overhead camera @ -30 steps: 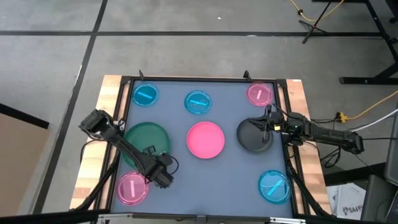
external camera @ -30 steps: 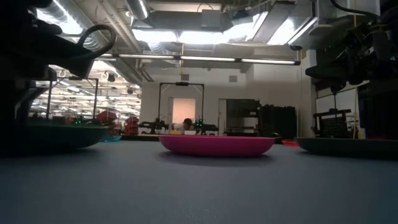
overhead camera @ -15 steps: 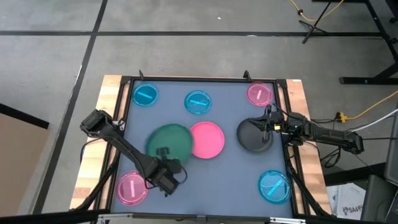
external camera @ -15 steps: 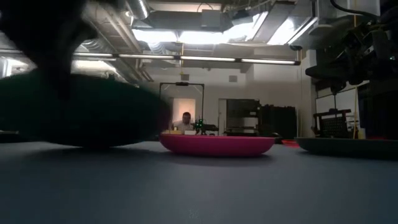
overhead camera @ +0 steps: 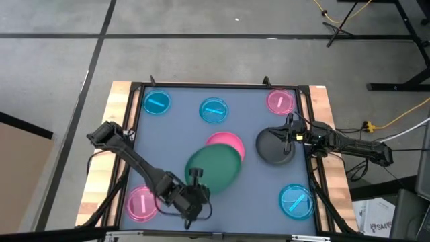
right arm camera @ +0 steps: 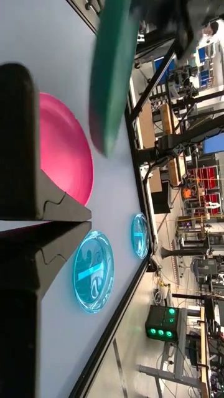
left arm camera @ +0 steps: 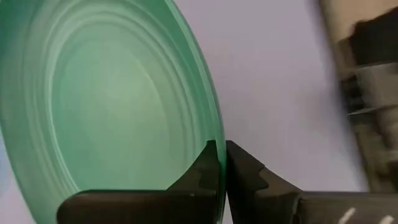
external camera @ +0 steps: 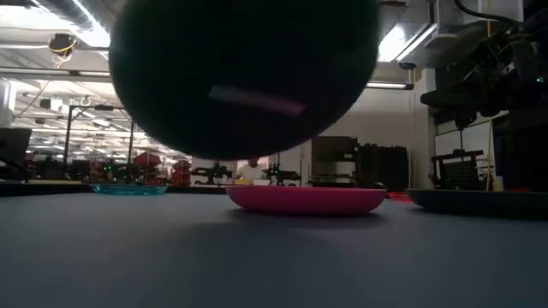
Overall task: Stack plastic plates
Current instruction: Move the green plate to the bottom of the table
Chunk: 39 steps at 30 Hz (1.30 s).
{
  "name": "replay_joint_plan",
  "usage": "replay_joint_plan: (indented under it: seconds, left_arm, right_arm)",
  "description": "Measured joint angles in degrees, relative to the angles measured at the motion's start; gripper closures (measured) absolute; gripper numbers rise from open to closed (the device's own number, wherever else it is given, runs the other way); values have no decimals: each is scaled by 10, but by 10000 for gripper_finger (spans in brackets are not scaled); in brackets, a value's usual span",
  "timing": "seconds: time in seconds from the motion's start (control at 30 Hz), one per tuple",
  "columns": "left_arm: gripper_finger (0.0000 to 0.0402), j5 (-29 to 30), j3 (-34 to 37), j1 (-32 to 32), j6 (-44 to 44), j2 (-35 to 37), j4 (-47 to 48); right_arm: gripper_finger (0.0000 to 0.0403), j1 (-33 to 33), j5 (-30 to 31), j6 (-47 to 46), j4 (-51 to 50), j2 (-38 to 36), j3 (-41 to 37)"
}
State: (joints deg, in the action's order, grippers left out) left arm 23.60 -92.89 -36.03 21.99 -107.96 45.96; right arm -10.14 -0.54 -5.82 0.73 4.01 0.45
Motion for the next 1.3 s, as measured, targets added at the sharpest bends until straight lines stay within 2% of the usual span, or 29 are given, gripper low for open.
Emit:
replay_joint_plan:
  seconds: [0.13,0.4,0.7,1.3]
  left_arm:
    - [398,-31,-56,-15,-3,-42,-6]
    - [398,-51,-156,-35,-35,-140,6]
    - [395,-100,-160,-31,-34,-174,-1]
    - [392,-123,-149,-11,-47,-181,30]
  right_arm:
    - [402,0,0,-3,0,0,0]
    - [402,0,0,-30,0,0,0]
    - [402,0,1,-30,0,20,0]
    - [402,0,0,-32,0,90,0]
